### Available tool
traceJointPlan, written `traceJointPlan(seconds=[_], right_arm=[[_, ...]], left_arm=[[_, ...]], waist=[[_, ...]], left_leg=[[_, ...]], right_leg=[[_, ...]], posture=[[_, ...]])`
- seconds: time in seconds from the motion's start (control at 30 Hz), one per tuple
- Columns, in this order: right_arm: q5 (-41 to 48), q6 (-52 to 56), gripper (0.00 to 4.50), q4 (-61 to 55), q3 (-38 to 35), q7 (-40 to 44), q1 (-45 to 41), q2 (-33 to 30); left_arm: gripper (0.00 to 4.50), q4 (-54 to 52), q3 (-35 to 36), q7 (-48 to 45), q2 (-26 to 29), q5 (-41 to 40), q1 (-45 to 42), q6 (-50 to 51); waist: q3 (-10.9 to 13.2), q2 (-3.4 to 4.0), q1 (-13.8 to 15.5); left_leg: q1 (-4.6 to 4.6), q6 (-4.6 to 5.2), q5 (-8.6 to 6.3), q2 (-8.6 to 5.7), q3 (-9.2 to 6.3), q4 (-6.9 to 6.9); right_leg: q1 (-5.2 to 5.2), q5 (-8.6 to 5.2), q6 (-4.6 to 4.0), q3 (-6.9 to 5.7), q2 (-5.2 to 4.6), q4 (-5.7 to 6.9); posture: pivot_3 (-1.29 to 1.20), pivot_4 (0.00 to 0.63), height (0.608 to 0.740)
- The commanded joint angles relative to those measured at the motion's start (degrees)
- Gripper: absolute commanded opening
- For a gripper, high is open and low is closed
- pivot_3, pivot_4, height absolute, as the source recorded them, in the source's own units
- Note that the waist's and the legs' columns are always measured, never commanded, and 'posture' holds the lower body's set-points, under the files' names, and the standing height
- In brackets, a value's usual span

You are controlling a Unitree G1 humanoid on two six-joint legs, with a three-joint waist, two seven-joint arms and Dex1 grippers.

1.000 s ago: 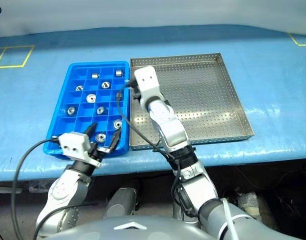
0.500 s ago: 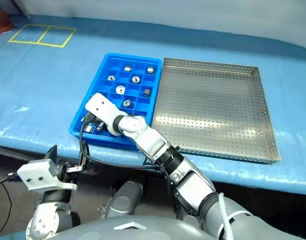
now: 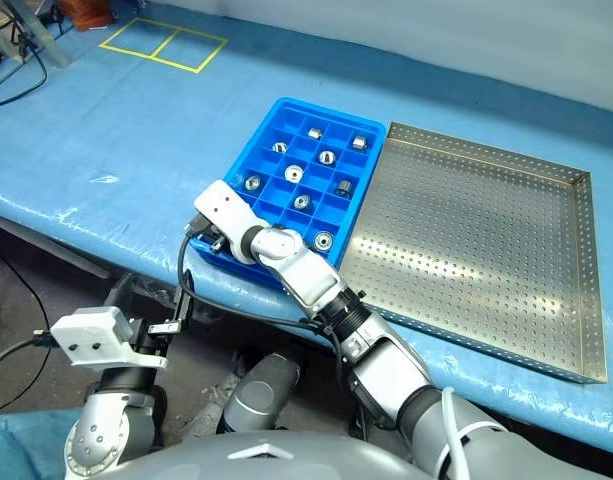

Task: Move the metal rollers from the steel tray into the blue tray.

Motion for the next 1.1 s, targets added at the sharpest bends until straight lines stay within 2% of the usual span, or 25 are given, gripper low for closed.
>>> traceJointPlan(seconds=[0.03,0.27,0.63,0.97,1.1], right_arm=[[0.8,-0.5,1.73,-4.3,-3.3,-1.8,-4.9,7.4],[1.5,1.1,1.73,-6.8,-6.9,-2.2,-5.6,5.3],[-1.7,-0.4,1.73,-0.9,-8.1,-3.1,-4.3,2.8],[-3.3,1.6,1.73,-2.9,-8.8,-2.4,-0.7,0.3],[-3.3,2.7,3.07,-4.9,-9.2,-2.5,0.8,0.3]], left_arm=[[4.50,-0.7,-0.8,-0.9,0.5,-0.8,-0.9,0.5],[4.50,-0.4,-1.3,-2.5,1.8,-1.5,-2.4,1.5],[4.50,0.3,-1.6,-3.3,2.9,-2.0,-4.8,2.9],[4.50,0.6,-1.6,-4.5,3.9,-2.6,-6.2,4.2],[4.50,0.9,-1.4,-5.2,4.2,-3.1,-7.2,4.8]], waist=[[0.0,0.00,0.2],[0.0,0.01,0.6],[0.0,0.02,0.3],[0.0,0.03,-0.3],[0.0,0.03,-0.7]], left_leg=[[0.00,-0.02,-0.01,0.05,0.01,0.03],[0.00,-0.20,-0.10,0.33,0.07,0.13],[0.03,-0.41,-0.23,0.69,0.14,0.17],[0.04,-0.46,-0.26,0.74,0.14,0.20],[0.04,-0.47,-0.26,0.74,0.14,0.22]], right_leg=[[0.00,0.00,0.00,-0.07,0.00,0.00],[0.01,-0.01,-0.02,-0.35,0.08,0.00],[0.00,-0.05,-0.14,-0.43,0.42,0.00],[0.00,-0.06,-0.18,-0.42,0.48,0.02],[0.01,-0.05,-0.18,-0.42,0.48,0.02]], posture=[[0.54,0.150,0.740],[0.51,0.150,0.740],[0.50,0.150,0.740],[0.46,0.150,0.740],[0.43,0.150,0.740]])
